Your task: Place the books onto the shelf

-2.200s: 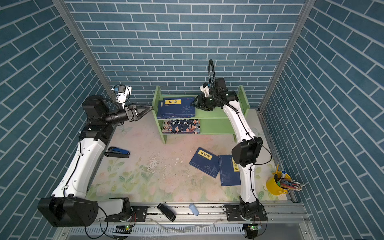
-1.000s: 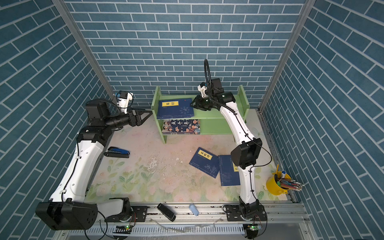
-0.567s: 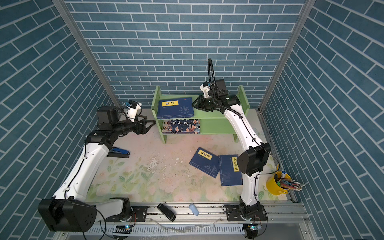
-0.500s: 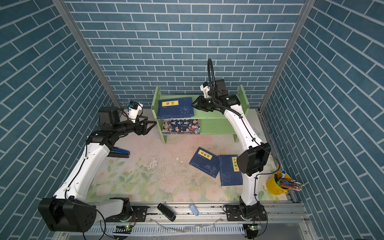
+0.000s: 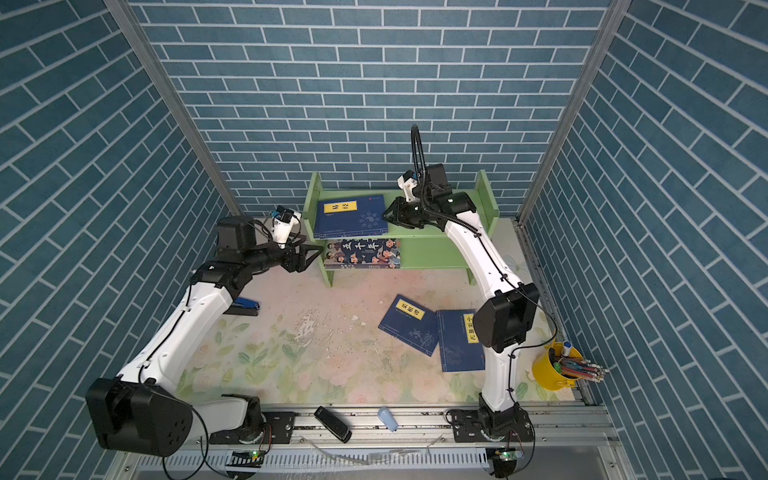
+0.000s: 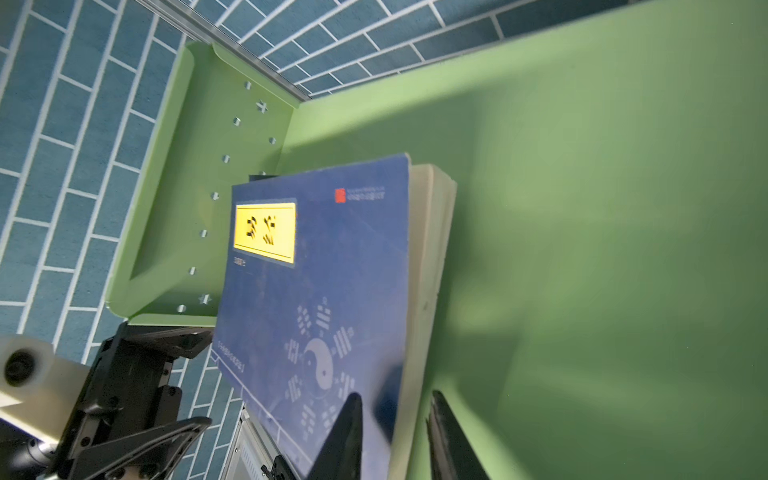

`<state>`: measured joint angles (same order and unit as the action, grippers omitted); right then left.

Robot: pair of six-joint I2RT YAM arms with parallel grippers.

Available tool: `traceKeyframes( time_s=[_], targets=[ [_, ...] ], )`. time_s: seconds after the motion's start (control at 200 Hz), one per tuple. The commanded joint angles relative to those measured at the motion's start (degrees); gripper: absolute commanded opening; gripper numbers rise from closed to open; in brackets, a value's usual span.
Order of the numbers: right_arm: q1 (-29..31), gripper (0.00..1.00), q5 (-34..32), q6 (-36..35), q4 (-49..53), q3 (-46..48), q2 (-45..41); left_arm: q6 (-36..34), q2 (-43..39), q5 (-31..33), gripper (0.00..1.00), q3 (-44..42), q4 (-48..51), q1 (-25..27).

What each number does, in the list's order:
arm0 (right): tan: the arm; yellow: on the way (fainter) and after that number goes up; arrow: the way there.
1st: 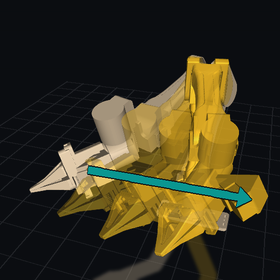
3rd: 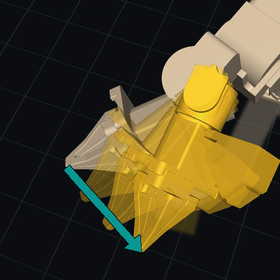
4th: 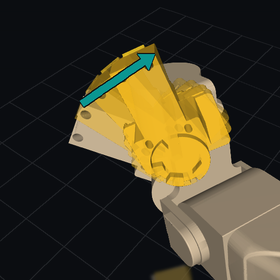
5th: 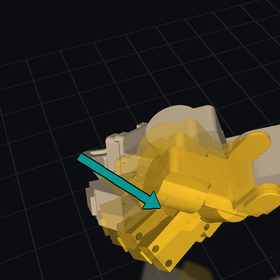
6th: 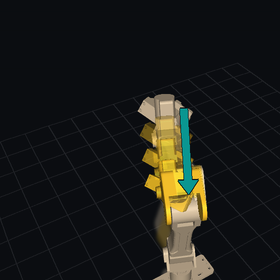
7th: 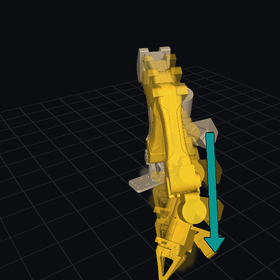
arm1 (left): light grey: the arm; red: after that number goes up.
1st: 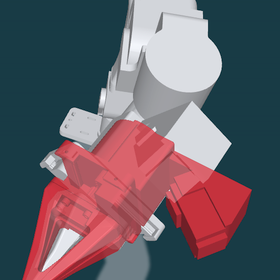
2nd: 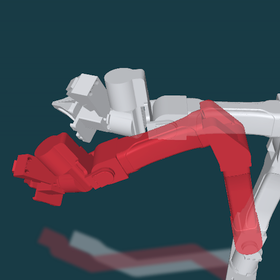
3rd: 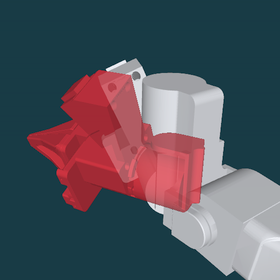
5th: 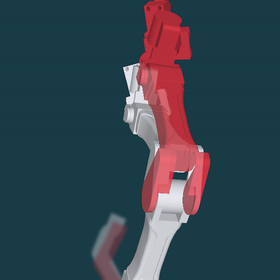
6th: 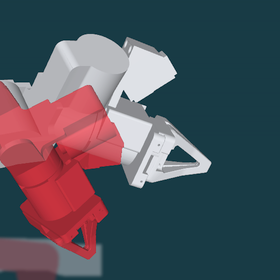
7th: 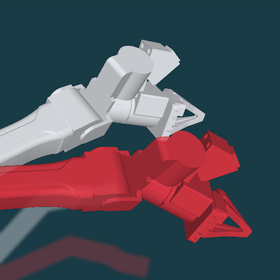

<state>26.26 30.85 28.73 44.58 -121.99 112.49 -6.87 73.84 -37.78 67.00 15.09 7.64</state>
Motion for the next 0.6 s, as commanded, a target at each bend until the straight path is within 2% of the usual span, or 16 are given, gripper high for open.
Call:
traceKeyframes(
  time_s=[0.0,0.29,0.595],
  targets=[
    [0.44,0.27,0.69,0.87,-1.75,0.61,-1.21,0.28,0.25,1.51,0.77,-0.80,-2.64,0.45],
    [1.25,0.21,2.36,1.55,-3.14,0.90,-1.22,0.98,-0.02,5.62,0.77,-1.48,-4.61,0.53],
    [1.67,0.19,2.26,2.21,-4.02,1.06,-1.31,1.76,0.45,8.41,0.77,-1.88,-6.65,0.53]
  ],
)
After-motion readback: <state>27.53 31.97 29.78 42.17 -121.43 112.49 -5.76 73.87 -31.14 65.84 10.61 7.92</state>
